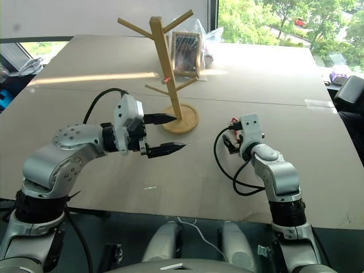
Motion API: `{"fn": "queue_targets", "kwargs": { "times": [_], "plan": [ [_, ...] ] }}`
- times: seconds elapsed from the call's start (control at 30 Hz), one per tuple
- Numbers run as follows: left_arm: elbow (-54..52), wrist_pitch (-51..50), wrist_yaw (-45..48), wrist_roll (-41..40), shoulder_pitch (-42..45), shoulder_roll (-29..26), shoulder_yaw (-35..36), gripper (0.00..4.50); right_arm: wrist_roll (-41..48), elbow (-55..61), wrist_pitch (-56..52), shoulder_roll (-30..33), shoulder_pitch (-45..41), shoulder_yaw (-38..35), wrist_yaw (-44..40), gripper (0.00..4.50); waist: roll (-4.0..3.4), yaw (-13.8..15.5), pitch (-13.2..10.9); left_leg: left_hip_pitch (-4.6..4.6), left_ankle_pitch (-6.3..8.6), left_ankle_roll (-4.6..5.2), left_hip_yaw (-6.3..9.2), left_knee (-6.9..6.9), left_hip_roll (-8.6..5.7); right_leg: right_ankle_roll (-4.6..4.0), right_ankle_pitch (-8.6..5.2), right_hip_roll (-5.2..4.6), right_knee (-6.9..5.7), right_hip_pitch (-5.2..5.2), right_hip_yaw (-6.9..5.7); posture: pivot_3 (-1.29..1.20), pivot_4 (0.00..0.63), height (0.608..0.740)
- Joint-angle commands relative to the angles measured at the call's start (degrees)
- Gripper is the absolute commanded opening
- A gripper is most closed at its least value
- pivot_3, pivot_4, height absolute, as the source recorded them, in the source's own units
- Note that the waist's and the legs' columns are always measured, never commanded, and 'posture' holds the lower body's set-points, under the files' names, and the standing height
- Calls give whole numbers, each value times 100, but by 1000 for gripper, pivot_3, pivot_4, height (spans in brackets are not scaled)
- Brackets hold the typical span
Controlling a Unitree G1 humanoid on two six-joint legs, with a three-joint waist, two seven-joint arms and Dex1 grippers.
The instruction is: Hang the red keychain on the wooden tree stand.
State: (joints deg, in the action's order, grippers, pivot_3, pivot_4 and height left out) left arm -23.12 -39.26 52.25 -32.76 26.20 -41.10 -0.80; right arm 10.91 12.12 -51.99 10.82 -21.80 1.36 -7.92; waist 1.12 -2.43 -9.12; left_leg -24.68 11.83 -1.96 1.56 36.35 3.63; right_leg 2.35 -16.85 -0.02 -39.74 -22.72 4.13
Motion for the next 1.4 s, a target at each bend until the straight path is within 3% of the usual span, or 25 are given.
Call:
{"fn": "queue_targets", "kwargs": {
  "times": [0.03, 0.07, 0.3, 0.33, 0.57, 0.7, 0.83, 0.97, 1.13, 1.4],
  "plan": [
    [-42, 129, 22, 16, 85, -22, 60, 4500, -85, -92, 145, -11, 40, 9, 21, 3975, 0, -2, 0, 1, 0, 0, 0, 0, 0, 0, 0, 0, -1, 0, 0, 0, 150, 740],
    [-36, 140, 1, 34, 89, -15, 61, 4500, -93, -97, 162, -19, 61, 18, 10, 3759, 0, -3, 0, 1, 0, 0, 0, 0, 0, 0, 0, 0, -1, 0, 1, 0, 150, 740],
    [-80, 91, -11, 14, 67, -27, 85, 4500, -161, -193, 276, -34, 114, 19, -65, 433, 0, -10, 0, 1, 0, 0, 1, 0, 0, 0, 0, 1, -2, 0, 0, 0, 150, 740],
    [-78, 89, -4, 8, 57, -36, 99, 4500, -168, -200, 289, -38, 118, 26, -71, 114, 0, -7, 0, 1, 0, 0, 1, 0, 0, 0, 0, 1, -2, 0, 0, 0, 150, 740],
    [-100, -49, -116, -117, 12, -62, 344, 4500, -75, 162, 490, 101, 301, 114, -364, 51, 0, -4, 0, 0, 0, 0, 1, 0, 0, 0, 0, 1, -1, 0, 0, 0, 150, 740],
    [-354, -252, -327, -315, -264, -200, 821, 4500, 76, 824, 1394, 537, 589, 58, -1101, 51, -4, -3, -6, -3, 0, 0, 1, -1, 0, 0, -1, 0, 1, -1, 0, 0, 150, 740],
    [-733, -821, -816, -946, -478, -171, 1529, 4500, 615, 1422, 2034, 609, 652, -194, -1669, 51, -5, -11, -33, -2, 0, 0, 2, -1, 1, 1, -1, 0, -1, -2, 0, 0, 150, 740],
    [-947, -1427, -1604, -1935, -415, 16, 2254, 4500, 758, 1612, 2543, 550, 290, 30, -1991, 51, -4, 0, -33, -1, 0, 0, 6, 0, 1, 8, -5, -1, -3, 0, -3, 0, 150, 740],
    [-816, -1816, -2487, -3256, -372, 48, 3095, 4500, 105, 808, 4001, 220, -330, 650, -2120, 51, 1, -9, -38, 1, 0, -1, 10, 2, 2, 1, -1, 1, -6, 0, -6, 0, 150, 740],
    [-801, -1673, -2822, -4047, -846, -322, 3612, 4500, -274, -362, 5520, -92, -833, 901, -2283, 51, 16, 18, -49, -1, -4, -8, 10, 4, 2, -1, 1, -5, -6, 1, -9, 0, 150, 740]
  ]
}}
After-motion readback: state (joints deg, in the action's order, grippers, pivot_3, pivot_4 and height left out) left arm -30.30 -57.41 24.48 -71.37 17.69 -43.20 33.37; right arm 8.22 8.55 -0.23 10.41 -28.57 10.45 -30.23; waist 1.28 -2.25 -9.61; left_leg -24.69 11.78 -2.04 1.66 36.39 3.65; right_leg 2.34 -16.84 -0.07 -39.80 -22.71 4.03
